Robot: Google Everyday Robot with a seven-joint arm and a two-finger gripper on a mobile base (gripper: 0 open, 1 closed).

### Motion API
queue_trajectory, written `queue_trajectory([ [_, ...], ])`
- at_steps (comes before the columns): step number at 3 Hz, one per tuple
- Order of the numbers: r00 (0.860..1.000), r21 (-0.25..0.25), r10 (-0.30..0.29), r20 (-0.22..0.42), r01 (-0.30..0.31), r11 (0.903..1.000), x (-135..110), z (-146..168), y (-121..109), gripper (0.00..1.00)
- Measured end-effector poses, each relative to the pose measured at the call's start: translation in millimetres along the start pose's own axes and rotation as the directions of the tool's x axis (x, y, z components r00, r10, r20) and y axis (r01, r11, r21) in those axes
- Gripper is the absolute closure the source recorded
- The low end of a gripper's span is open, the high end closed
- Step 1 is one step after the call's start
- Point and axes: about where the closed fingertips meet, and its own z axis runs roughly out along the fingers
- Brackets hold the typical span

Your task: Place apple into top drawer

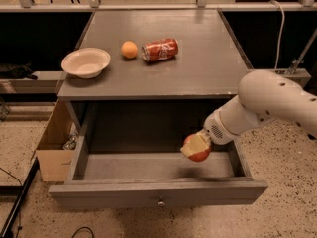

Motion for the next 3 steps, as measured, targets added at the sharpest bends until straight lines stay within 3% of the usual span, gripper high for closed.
queue_trajectory([
  [1,0.993,-0.101,0.015,0.114,-0.003,0.9949,-19.6,31.6,10.9,1.00],
  [2,0.962,-0.208,0.071,0.265,-0.015,0.9780,-33.1,43.6,12.9,1.00],
  [3,0.924,-0.285,0.126,0.362,-0.019,0.9582,-36.6,52.2,17.7,1.00],
])
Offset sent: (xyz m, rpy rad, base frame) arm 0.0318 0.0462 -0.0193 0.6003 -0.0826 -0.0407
